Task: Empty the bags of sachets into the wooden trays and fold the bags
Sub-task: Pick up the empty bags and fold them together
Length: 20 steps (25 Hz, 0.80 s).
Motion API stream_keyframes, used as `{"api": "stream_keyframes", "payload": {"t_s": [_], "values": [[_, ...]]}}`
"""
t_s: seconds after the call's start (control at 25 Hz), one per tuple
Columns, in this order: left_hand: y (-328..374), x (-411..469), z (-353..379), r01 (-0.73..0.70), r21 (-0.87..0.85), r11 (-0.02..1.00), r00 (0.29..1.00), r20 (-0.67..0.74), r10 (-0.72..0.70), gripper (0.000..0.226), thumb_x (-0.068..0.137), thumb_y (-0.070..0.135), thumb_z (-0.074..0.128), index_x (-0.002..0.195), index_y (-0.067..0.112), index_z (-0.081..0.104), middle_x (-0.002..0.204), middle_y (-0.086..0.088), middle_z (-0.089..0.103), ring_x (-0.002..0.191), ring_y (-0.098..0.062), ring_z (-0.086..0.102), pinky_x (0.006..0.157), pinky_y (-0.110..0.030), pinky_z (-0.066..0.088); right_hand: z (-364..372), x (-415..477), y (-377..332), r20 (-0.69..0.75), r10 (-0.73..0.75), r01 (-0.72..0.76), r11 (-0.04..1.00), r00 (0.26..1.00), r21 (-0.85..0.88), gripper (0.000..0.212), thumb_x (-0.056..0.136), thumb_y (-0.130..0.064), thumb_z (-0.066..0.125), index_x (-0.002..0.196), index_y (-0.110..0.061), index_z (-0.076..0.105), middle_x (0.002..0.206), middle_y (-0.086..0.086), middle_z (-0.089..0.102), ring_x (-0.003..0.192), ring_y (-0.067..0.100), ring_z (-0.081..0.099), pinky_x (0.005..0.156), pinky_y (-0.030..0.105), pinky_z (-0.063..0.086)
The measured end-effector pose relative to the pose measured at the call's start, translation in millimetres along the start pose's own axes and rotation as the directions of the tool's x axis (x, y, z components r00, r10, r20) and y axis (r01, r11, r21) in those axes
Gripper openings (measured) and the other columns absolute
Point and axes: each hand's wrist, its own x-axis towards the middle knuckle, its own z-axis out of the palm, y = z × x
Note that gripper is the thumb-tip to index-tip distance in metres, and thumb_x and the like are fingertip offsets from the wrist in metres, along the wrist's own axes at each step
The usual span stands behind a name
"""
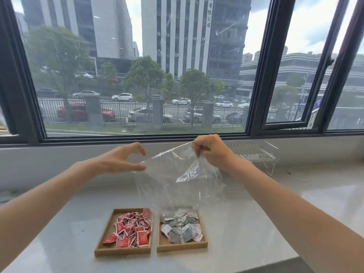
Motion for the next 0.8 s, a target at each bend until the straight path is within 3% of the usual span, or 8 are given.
{"api": "stream_keyframes", "payload": {"t_s": [0.12,0.24,0.32,0.4,0.52,0.6,0.68,0.8], "values": [[38.8,12.7,11.6,-0.069,0.039,0.997,0.994,0.088,0.065,0.081,0.062,0.065,0.08,0.133,0.037,0.052,0.125,0.022,0.06,0.115,0.005,0.054,0.101,-0.021,0.038,9.2,4.0,-19.7,0.048,-0.129,0.13,0.991,0.99,-0.023,0.031,0.058,0.006,0.031,0.057,-0.006,0.059,0.068,0.01,0.058,0.068,0.03,0.055,0.063,0.035,0.043],[53.3,21.6,17.6,-0.08,-0.051,0.995,0.991,0.106,0.086,0.031,0.069,0.039,0.087,0.091,0.019,0.076,0.09,0.0,0.077,0.079,-0.01,0.07,0.081,-0.032,0.052,10.6,7.4,-38.6,0.029,-0.076,0.074,0.995,0.997,0.063,0.033,0.06,0.006,0.034,0.065,-0.009,0.062,0.067,0.013,0.059,0.067,0.033,0.055,0.061,0.037,0.042],[52.1,21.2,19.1,-0.062,-0.112,0.992,0.997,0.048,0.068,0.013,0.072,0.028,0.086,0.074,0.019,0.077,0.079,-0.003,0.077,0.07,-0.013,0.07,0.076,-0.033,0.054,5.1,5.9,-49.7,0.021,0.053,-0.057,0.966,0.998,0.251,0.032,0.079,0.01,0.04,0.09,-0.008,0.065,0.066,-0.001,0.057,0.057,0.011,0.053,0.055,0.025,0.042],[52.0,16.4,19.6,-0.057,-0.157,0.986,0.998,0.015,0.06,0.009,0.073,0.025,0.085,0.07,0.021,0.077,0.077,-0.001,0.077,0.07,-0.013,0.071,0.077,-0.032,0.055,-0.6,0.9,-56.4,0.113,0.188,-0.218,0.9,0.976,0.377,0.025,0.1,-0.015,0.046,0.123,-0.014,0.056,0.087,-0.011,0.058,0.063,-0.006,0.052,0.059,0.014,0.044],[51.9,13.7,16.9,-0.032,-0.193,0.981,0.999,-0.048,0.023,0.013,0.073,0.026,0.084,0.079,0.016,0.079,0.078,-0.001,0.077,0.074,-0.015,0.073,0.079,-0.032,0.056,-3.5,-1.2,-52.2,0.28,0.266,-0.312,0.94,0.923,0.135,0.075,0.084,-0.054,0.066,0.146,-0.029,0.033,0.137,-0.009,0.046,0.109,-0.001,0.052,0.089,0.024,0.044],[52.1,13.9,15.8,-0.001,-0.164,0.987,0.995,-0.1,-0.015,0.013,0.072,0.027,0.085,0.079,0.018,0.078,0.076,0.003,0.077,0.073,-0.01,0.073,0.075,-0.028,0.054,2.0,-0.1,-44.6,0.292,0.297,-0.341,0.933,0.909,0.114,0.074,0.079,-0.032,0.081,0.14,-0.022,0.04,0.126,-0.003,0.058,0.103,0.008,0.061,0.097,0.036,0.049],[52.2,11.5,15.9,0.023,-0.161,0.987,0.995,-0.093,-0.038,0.013,0.072,0.028,0.085,0.078,0.019,0.077,0.075,0.005,0.077,0.071,-0.006,0.072,0.073,-0.024,0.051,5.7,4.0,-34.3,0.26,0.305,-0.364,0.904,0.916,0.223,0.05,0.081,-0.008,0.077,0.124,-0.013,0.052,0.098,0.005,0.071,0.084,0.019,0.068,0.089,0.044,0.056],[50.1,5.6,14.2,0.028,-0.221,0.975,1.0,0.008,-0.026,0.021,0.072,0.031,0.084,0.085,0.016,0.077,0.082,-0.001,0.078,0.075,-0.012,0.072,0.077,-0.028,0.053,4.0,5.6,-28.7,0.244,0.28,-0.352,0.871,0.929,0.342,0.035,0.082,0.001,0.073,0.111,-0.007,0.056,0.086,0.008,0.073,0.079,0.026,0.07,0.071,0.04,0.058]]}}
